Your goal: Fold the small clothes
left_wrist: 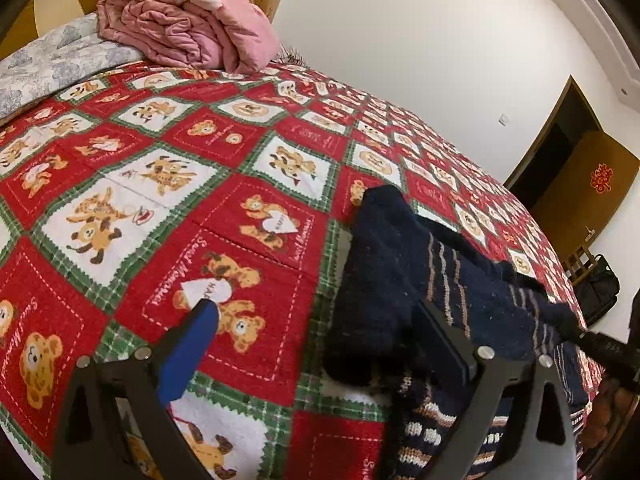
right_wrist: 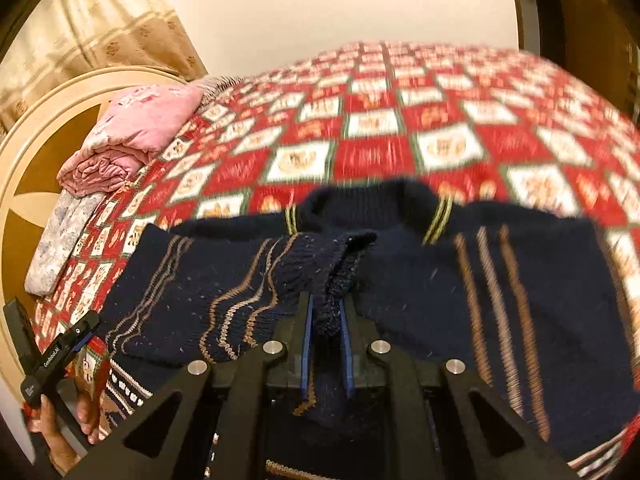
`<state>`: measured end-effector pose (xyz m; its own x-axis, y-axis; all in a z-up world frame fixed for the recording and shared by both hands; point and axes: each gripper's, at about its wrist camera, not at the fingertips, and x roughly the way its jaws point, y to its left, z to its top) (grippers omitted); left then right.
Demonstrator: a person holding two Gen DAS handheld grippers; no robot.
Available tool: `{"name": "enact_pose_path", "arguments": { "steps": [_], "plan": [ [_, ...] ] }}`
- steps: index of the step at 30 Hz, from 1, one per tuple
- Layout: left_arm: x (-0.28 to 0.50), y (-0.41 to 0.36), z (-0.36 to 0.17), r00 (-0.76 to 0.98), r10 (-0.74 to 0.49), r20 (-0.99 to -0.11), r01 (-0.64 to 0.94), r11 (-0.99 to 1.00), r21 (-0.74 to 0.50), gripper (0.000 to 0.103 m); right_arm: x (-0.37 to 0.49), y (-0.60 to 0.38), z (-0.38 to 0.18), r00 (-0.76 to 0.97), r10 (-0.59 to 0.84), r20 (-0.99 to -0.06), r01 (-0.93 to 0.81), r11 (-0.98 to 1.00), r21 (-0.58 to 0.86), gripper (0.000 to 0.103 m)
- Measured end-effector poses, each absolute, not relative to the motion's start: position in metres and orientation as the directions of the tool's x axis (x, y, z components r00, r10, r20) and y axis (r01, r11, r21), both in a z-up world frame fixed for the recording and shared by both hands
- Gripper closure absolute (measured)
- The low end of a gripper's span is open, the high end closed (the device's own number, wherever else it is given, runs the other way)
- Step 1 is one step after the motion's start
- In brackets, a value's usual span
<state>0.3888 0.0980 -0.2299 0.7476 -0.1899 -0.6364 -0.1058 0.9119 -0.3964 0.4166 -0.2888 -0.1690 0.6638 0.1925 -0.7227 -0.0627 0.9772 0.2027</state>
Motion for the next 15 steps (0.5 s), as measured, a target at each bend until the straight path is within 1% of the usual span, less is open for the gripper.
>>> {"name": "enact_pose_path", "arguments": {
  "steps": [4, 5, 6, 15],
  "plan": [
    [0.386, 0.102, -0.230, 0.756, -0.207, -0.621, -0.101, 0.901, -0.423, 0.003, 0.416, -0.306, -0.157, 0.688, 0.160, -0.708, -0.034, 0.981, 0.189, 0.091],
    [0.386, 0.102, -0.230, 0.757, -0.209, -0.620, -0.101, 0.899, -0.426, 0.002, 0.416, -0.311, -0.156, 0.689, 0.156, -0.708, -0.026, 0.981, 0.191, 0.091],
    [0.386, 0.101, -0.230, 0.757, -0.208, -0.620, -0.100, 0.900, -0.424, 0.000, 0.417, -0.317, -0.156, 0.690, 0.146, -0.709, -0.015, 0.982, 0.187, 0.091],
    [0.389, 0.098, -0.230, 0.747, -0.205, -0.632, -0.097, 0.908, -0.408, 0.000, 0.412, -0.354, -0.172, 0.678, 0.084, -0.730, 0.067, 0.982, 0.175, 0.091]
  ]
}}
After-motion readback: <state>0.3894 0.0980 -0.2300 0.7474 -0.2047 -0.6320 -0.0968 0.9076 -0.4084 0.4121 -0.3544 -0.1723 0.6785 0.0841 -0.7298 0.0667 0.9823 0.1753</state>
